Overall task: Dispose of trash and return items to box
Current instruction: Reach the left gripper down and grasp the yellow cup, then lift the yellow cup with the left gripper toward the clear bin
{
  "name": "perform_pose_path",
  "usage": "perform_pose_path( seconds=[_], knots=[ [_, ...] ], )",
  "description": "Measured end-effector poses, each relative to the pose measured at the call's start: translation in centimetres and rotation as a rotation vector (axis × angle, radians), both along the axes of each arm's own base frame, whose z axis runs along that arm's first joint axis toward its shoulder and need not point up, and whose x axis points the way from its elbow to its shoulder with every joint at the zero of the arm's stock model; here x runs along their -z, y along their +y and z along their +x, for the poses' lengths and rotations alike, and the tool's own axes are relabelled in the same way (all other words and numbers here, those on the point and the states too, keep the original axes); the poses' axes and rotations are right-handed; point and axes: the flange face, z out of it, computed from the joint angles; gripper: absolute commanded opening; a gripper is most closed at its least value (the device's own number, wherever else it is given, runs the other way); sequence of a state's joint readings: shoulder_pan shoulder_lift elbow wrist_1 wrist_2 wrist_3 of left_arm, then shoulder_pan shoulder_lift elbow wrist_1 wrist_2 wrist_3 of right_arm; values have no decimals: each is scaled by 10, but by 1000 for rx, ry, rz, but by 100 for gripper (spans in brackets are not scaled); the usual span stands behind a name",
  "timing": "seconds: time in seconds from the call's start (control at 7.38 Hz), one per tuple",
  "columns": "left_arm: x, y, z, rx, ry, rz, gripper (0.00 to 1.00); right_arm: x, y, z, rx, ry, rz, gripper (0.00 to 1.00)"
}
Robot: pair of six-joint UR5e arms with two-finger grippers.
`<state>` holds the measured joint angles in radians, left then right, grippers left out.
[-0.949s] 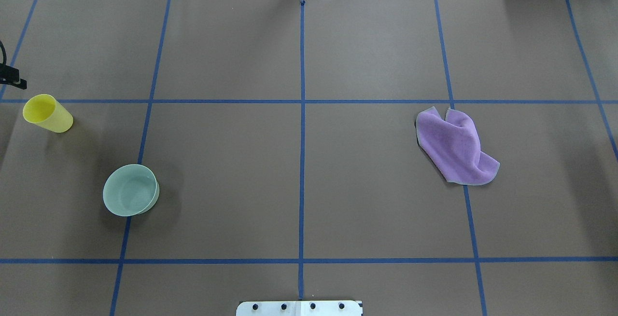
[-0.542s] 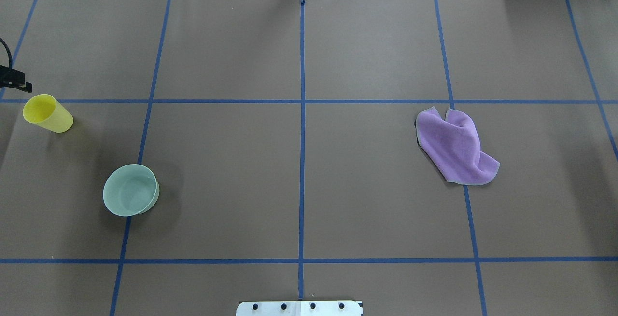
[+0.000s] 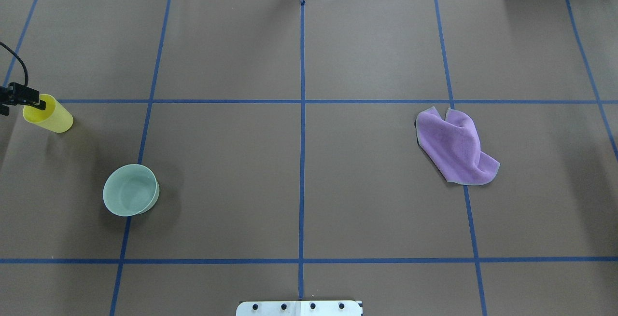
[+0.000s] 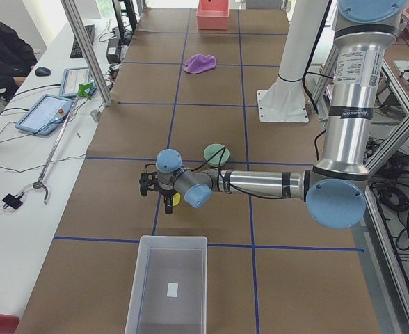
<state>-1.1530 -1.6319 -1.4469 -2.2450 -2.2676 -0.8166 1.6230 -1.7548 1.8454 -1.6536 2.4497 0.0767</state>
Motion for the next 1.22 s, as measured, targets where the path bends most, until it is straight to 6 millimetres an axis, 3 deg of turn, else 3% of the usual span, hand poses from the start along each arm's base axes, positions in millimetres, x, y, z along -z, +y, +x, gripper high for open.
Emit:
perform_pose_path(
  seconds=[0.14,0.41,0.54,0.95,1.22],
  knots=[
    [-2,5,0,-6,2,-4,42,0,0,0,0,0,0,100],
    [-3,10,0,-11,2,-8,7,0,0,0,0,-1,-1,100],
    [-3,11,1,-13,2,-7,0,0,0,0,0,-1,0,100],
    [11,12,-5,-28,51,-10,0,1,0,0,0,-1,2,100],
    [31,5,-71,18,172,-28,0,1,0,0,0,-1,2,100]
  ],
)
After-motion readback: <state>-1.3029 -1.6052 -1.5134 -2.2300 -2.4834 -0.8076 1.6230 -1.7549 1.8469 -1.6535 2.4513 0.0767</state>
